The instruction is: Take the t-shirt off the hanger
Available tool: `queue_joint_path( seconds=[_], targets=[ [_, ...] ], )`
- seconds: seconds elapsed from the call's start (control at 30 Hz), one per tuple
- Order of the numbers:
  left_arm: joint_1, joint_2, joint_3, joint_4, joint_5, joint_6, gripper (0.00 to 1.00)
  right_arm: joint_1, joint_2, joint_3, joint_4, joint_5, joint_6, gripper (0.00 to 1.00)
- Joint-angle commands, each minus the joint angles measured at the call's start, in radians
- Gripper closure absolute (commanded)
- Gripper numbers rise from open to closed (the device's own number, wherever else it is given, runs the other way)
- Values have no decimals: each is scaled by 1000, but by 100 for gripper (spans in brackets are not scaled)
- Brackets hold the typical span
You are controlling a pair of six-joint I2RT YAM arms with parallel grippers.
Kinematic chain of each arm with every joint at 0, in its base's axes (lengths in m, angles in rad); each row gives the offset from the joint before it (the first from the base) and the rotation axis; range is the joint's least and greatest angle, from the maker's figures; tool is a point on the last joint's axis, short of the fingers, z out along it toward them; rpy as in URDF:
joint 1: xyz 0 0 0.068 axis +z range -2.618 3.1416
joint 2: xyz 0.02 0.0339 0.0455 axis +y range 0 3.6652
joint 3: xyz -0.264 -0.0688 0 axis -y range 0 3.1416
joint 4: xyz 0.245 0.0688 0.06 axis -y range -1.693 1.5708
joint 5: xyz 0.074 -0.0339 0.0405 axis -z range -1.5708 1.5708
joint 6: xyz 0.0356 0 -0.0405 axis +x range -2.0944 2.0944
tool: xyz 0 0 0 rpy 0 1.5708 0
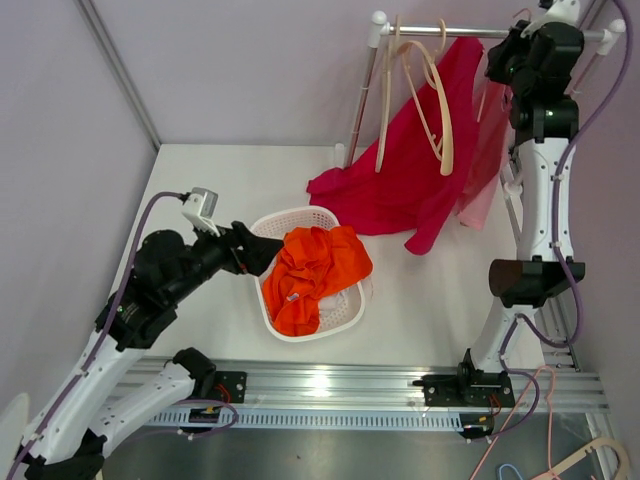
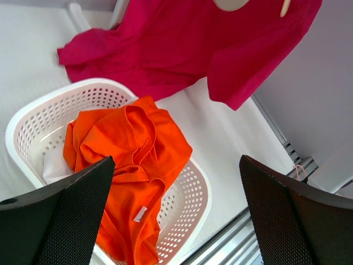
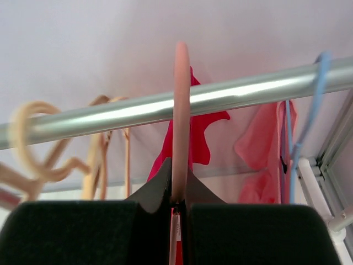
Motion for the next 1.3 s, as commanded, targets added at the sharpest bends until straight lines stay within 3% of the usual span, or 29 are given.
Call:
queue_joint_path(
  seconds=[0.0, 0.23, 0.4, 0.5, 0.63, 0.77, 0.8, 0.93, 1.03, 1.27],
  targets=[
    [-7, -33, 56, 19, 42, 74, 0, -3, -120, 68, 57, -16, 18, 100],
    [-42, -51, 73, 65, 131, 146, 1, -2, -178, 22, -150, 66, 91, 100],
    [-379, 39, 94, 91, -187, 290, 0, 72, -391, -338, -181, 255, 140, 100],
    [-549, 97, 108, 133, -260, 344, 0, 131, -553, -520, -166, 300, 154, 100],
    [-758, 204, 107, 255, -343, 448, 0, 191, -682, -625, -236, 386, 185, 100],
    [-982, 348, 33, 507, -450, 676, 0, 219, -758, -667, -292, 388, 222, 100],
    [-998, 372, 21, 616, -446, 700, 0, 230, -766, -671, -304, 386, 223, 100],
    [-1034, 455, -51, 799, -407, 717, 1, 245, -791, -693, -321, 379, 240, 100],
    [-1070, 488, -140, 1081, -393, 778, 1, 248, -798, -687, -335, 354, 251, 100],
    [-1073, 669, -114, 1311, -559, 826, 1, 267, -815, -687, -345, 326, 266, 100]
  ],
)
